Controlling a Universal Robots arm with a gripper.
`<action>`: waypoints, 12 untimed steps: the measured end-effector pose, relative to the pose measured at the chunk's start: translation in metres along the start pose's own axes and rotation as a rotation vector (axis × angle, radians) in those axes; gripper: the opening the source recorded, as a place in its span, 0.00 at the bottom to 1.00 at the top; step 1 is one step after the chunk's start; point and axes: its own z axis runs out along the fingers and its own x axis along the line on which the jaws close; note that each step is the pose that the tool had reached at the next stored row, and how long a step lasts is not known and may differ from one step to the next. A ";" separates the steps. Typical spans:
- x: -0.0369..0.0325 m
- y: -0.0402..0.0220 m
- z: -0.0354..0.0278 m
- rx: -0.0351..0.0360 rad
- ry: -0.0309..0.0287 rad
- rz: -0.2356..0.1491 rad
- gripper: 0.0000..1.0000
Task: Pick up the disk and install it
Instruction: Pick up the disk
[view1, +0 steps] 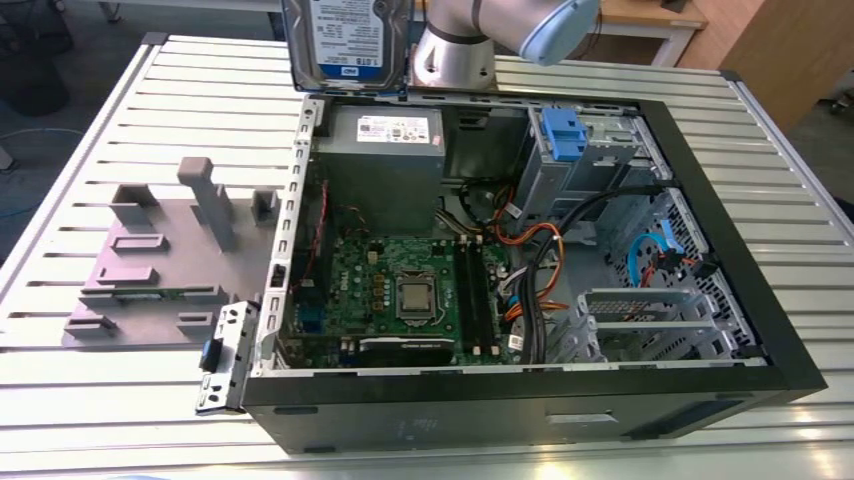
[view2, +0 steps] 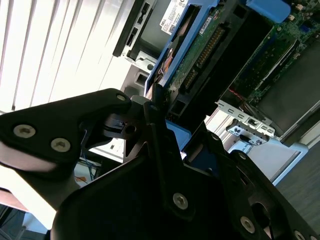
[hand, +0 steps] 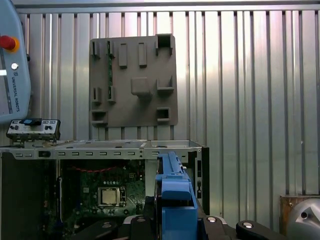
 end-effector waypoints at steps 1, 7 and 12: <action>0.0000 -0.0004 0.0000 0.0000 0.0000 0.000 0.37; -0.0001 -0.0029 0.0000 -0.0001 0.0000 0.000 0.37; -0.0001 -0.0050 -0.0001 -0.0001 0.0000 0.000 0.37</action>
